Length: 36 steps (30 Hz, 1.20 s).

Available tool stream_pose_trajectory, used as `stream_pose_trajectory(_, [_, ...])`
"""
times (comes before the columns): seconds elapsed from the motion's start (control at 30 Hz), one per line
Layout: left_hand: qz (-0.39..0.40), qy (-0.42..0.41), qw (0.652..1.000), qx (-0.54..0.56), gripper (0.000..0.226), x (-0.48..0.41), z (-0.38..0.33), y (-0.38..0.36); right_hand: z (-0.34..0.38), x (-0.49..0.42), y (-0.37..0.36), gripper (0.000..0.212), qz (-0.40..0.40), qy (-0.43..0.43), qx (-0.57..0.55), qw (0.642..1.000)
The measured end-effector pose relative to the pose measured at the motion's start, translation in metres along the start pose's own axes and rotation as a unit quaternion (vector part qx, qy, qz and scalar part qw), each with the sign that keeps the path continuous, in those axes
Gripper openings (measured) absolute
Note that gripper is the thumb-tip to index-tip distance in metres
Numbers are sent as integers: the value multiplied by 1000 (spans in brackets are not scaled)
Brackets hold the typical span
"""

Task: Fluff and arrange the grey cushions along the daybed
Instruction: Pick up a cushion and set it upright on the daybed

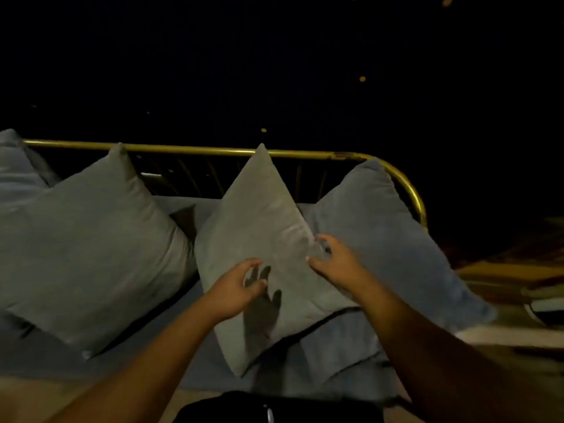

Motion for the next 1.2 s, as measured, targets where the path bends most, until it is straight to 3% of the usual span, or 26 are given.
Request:
stream_pose_trajectory(0.1, [34, -24, 997, -71, 51, -26, 16, 15, 3, -15, -23, 89, -32, -55, -7, 998])
stream_pose_trajectory(0.23, [9, -97, 984, -148, 45, -53, 14, 44, 6, -12, -51, 110, -53, -135, 90, 985])
stream_pose_trajectory(0.33, [-3, -122, 979, -165, 45, -65, 13, 64, 14, -17, -72, 123, -15, -163, 88, 983])
stream_pose_trajectory(0.5, [21, -84, 988, -128, 51, -64, 42, 80, 53, -42, -76, 117, -28, -139, -12, 990])
stream_pose_trajectory(0.63, [39, 3, 998, -51, 76, -39, 94, 80, 65, -63, -86, 123, -18, -132, -41, 990])
stream_pose_trajectory(0.8, [4, 77, 997, 24, 38, -24, 119, 70, 79, -55, -94, 61, -74, -102, 18, 992])
stream_pose_trajectory(0.93, [-95, 106, 985, 98, 15, -14, 114, 83, 101, -22, -81, 34, -110, -29, -26, 993])
stream_pose_trajectory(1.1, [-157, 134, 960, 188, 23, 2, 119, 95, 155, 17, -23, 22, -116, 89, -145, 979])
stream_pose_trajectory(1.2, [-197, 190, 905, 324, 48, 15, 118, 98, 187, 45, 23, 21, -120, 165, -206, 957])
Point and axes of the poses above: each hand's wrist, its own x-axis away from the middle knuckle, its own y-axis out of the back of the hand, z = x × y, the point moved 8 cm from there along -x, towards the middle knuckle, and after that the axes turned 4 degrees about -x, right-handed, at the moved point
